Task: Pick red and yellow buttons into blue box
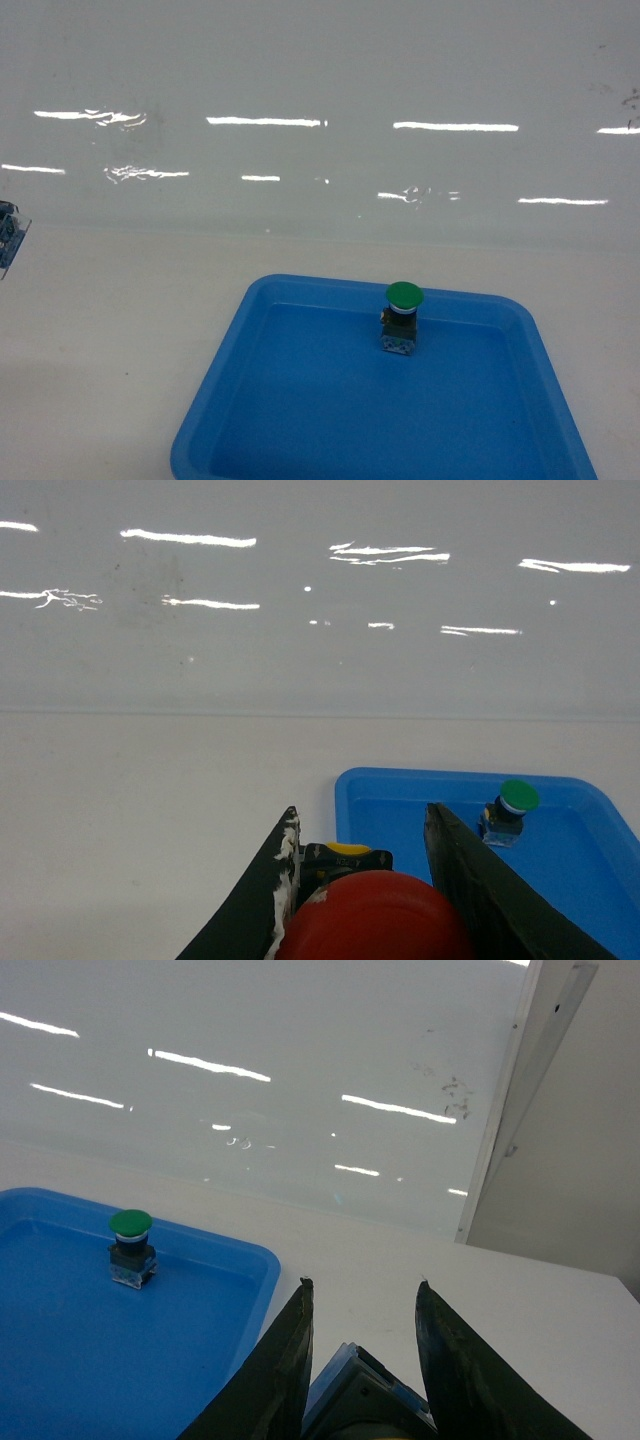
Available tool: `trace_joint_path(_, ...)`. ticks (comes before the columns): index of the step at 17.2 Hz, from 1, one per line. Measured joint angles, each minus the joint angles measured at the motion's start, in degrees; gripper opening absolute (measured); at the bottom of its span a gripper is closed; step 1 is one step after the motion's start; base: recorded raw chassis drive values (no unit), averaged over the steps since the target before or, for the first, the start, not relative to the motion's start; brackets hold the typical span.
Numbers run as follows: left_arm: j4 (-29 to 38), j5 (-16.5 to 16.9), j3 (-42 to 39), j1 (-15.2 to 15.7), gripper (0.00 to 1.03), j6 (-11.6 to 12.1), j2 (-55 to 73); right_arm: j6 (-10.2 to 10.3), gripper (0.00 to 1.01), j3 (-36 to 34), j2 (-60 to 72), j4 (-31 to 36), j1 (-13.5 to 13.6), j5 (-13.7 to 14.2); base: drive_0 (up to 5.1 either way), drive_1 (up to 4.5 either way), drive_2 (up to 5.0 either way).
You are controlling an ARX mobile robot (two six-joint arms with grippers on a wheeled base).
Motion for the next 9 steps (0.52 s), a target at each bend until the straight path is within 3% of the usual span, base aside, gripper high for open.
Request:
trace_joint_path(2, -0.24, 0.17, -0.09, -0.02, 0.32, 1.16, 0.39, 0.0, 0.29, 0.0, 0.0, -0.02, 0.0, 0.15, -2.0, -2.09, 4.2)
trace_joint_path(8, -0.15, -0.07, -0.09, 0.11, 0.31, 1.18, 0.17, 0.0, 0.29, 0.0, 0.0, -0.02, 0.0, 0.13, -0.1, -4.28, 4.0)
trace_joint_path(9, -0.17, -0.04, -0.09, 0.11, 0.31, 1.18, 0.24, -0.02, 0.29, 0.0, 0.0, -0.02, 0.0, 0.09, 3.6, -4.83, 1.1)
